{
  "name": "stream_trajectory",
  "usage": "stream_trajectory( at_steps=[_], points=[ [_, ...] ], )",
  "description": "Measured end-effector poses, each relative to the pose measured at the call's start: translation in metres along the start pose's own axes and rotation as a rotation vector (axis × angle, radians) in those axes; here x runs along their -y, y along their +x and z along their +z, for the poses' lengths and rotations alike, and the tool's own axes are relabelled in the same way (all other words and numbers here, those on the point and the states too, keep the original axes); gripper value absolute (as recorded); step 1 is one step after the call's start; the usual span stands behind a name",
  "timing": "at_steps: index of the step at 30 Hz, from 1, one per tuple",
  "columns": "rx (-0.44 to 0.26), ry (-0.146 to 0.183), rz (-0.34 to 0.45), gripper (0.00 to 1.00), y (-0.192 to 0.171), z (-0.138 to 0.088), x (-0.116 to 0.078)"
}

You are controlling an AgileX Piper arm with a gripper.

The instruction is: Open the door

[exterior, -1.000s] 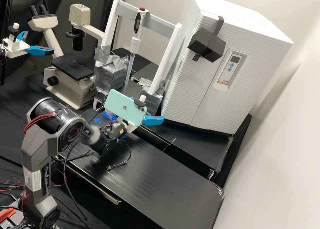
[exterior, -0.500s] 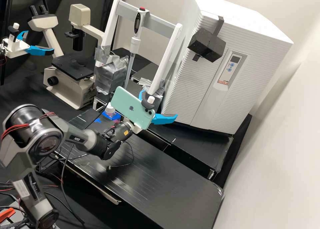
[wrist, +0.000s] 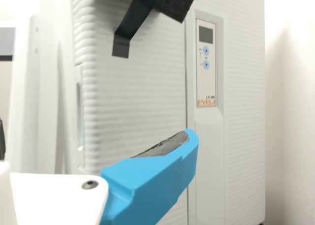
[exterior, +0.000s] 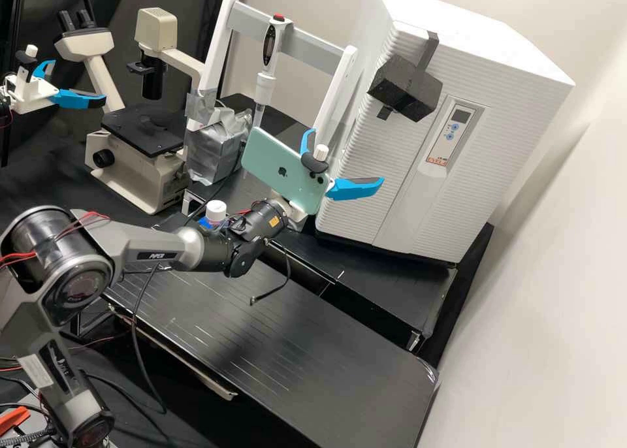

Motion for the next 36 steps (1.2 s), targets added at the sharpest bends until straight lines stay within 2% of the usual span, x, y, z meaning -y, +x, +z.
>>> stream_trajectory(
  at_steps=[10, 11, 16, 22, 25, 36],
  points=[
    [0.043, -0.007, 0.009, 1.0, 0.025, 0.004, -0.004],
    [0.046, -0.007, 0.01, 0.0, 0.027, 0.004, -0.004],
    [0.057, -0.022, 0.011, 0.0, 0.032, 0.006, -0.005],
    [0.052, -0.021, 0.02, 0.0, 0.034, 0.004, -0.007],
    [0.053, -0.037, 0.027, 0.0, 0.035, 0.004, -0.008],
    [0.068, -0.055, 0.025, 0.0, 0.037, 0.007, -0.006]
  ],
)
